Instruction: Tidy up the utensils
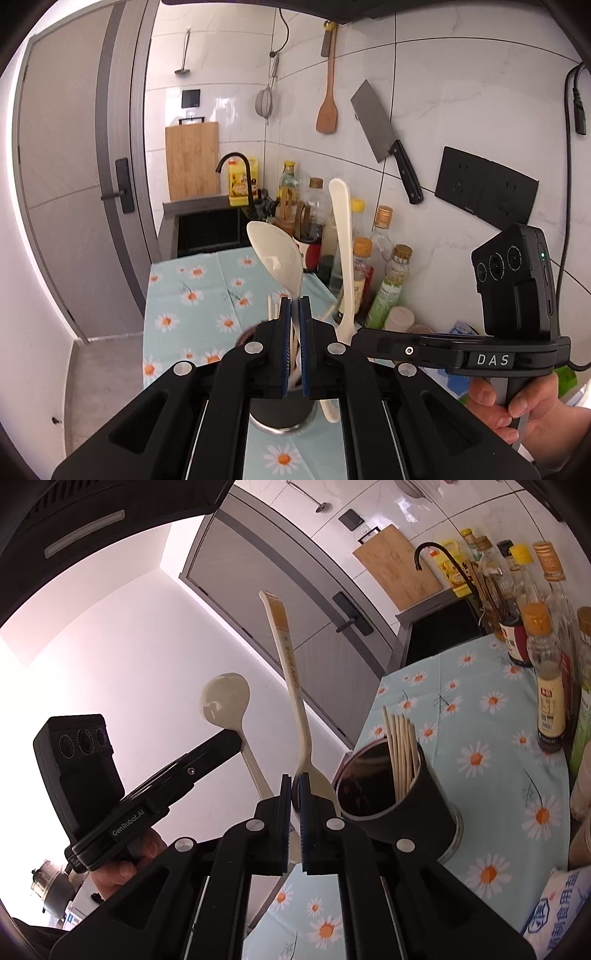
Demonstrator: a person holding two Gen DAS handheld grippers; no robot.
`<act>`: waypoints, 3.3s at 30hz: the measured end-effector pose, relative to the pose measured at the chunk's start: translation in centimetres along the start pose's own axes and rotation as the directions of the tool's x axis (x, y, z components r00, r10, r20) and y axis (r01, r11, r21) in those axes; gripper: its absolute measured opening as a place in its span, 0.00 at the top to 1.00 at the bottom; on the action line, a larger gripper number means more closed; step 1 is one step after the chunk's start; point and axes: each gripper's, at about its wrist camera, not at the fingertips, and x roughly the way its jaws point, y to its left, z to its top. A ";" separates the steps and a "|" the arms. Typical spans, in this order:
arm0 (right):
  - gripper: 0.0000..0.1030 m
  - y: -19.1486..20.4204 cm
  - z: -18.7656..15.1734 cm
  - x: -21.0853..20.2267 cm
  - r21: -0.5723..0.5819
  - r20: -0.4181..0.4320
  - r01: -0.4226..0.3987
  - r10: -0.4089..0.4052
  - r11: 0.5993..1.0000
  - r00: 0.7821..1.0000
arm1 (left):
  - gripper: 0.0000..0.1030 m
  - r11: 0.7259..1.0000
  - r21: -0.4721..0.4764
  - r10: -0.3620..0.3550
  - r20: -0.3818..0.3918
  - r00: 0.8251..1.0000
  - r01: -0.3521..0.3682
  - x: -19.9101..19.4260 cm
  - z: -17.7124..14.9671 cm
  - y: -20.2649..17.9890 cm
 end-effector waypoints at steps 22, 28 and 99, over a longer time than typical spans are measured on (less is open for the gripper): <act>0.95 -4.3 0.8 6.9 0.005 -0.021 0.099 -0.099 0.995 0.995 | 0.96 0.996 0.061 0.071 0.024 0.997 -0.072 6.5 0.0 2.0; 0.91 -5.3 -0.1 8.2 0.002 -0.060 0.160 -0.159 0.987 0.985 | 0.94 0.997 0.040 0.074 -0.044 0.996 -0.072 8.6 -1.2 2.4; 0.05 3.3 -16.9 -8.3 -0.332 -0.017 0.516 -0.552 0.790 0.834 | 0.06 0.982 -0.154 0.069 -0.220 0.973 -0.105 -6.9 -18.4 -4.0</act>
